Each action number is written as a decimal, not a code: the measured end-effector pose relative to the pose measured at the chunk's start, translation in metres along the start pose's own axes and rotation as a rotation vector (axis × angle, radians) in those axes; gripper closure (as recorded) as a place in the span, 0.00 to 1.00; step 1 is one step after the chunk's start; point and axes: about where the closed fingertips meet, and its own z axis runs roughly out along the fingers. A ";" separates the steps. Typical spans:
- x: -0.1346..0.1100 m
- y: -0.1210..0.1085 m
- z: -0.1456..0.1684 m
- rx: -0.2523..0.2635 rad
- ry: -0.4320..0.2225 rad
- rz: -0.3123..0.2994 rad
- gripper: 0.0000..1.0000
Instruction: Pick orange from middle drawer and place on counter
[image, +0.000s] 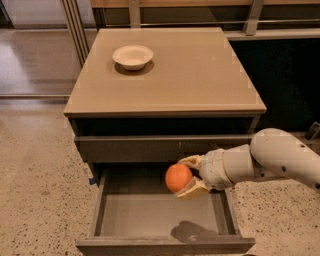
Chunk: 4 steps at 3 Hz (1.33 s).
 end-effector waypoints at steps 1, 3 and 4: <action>-0.037 -0.025 -0.049 0.037 -0.018 0.033 1.00; -0.114 -0.077 -0.133 0.147 -0.072 -0.013 1.00; -0.114 -0.077 -0.133 0.147 -0.072 -0.013 1.00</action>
Offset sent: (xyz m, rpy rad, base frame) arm 0.0678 -0.0451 0.2890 0.1035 -0.1824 -0.1309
